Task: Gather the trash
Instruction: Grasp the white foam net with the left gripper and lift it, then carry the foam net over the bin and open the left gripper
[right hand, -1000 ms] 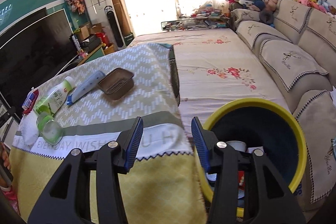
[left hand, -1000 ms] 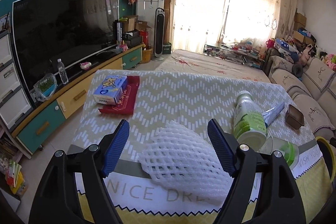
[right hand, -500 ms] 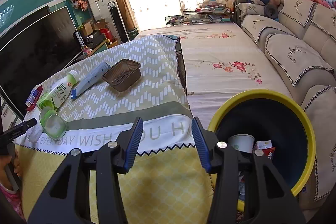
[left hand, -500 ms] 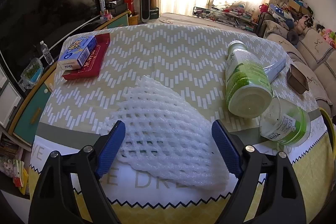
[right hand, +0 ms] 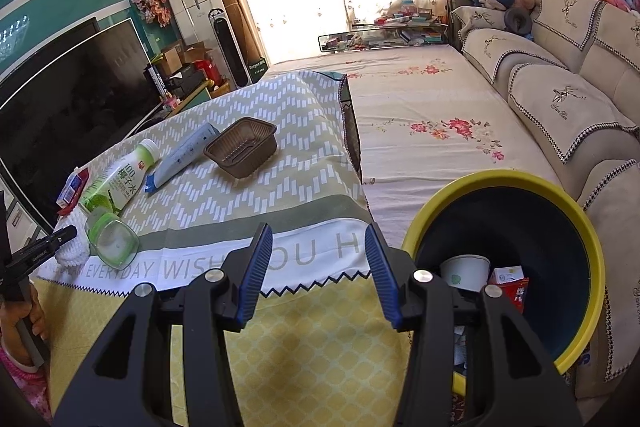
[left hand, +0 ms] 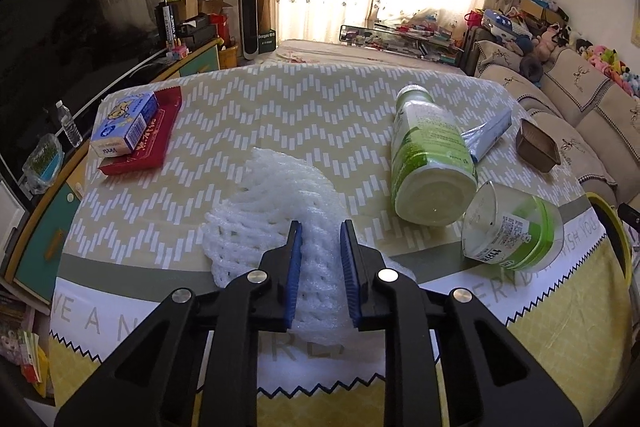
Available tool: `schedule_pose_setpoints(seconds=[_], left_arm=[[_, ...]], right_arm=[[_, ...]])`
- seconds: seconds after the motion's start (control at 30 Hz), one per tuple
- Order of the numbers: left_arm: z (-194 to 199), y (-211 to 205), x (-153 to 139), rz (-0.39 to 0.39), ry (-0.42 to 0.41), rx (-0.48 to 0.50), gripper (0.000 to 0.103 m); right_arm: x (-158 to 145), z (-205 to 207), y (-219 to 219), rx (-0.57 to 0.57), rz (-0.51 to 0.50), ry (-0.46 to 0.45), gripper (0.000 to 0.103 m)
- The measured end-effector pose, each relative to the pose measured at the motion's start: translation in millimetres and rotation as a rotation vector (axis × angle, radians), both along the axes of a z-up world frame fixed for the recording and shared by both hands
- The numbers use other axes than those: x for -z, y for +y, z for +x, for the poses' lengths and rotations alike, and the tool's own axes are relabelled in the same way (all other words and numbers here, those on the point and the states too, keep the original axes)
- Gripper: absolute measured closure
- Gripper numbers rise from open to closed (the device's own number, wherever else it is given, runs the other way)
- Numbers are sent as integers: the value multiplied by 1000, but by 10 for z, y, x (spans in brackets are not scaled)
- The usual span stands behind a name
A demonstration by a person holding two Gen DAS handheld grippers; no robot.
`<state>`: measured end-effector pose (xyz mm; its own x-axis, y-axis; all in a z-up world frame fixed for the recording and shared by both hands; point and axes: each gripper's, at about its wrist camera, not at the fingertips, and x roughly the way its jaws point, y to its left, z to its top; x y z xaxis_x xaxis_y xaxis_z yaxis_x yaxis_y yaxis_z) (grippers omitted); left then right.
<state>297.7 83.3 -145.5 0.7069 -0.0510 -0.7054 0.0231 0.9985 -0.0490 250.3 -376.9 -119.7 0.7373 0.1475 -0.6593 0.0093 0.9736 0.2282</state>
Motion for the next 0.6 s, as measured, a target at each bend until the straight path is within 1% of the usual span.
schedule_pose_setpoints(seconds=[0.13, 0.33, 0.6], left_arm=[[-63, -12, -106, 27, -47, -4, 85], [-211, -176, -317, 94, -121, 0, 85], [-483, -571, -607, 78, -160, 78, 84]], right_arm=[[-60, -58, -44, 5, 11, -18, 57], [-137, -217, -192, 28, 35, -45, 57], [-198, -431, -469, 68, 63, -71, 57]])
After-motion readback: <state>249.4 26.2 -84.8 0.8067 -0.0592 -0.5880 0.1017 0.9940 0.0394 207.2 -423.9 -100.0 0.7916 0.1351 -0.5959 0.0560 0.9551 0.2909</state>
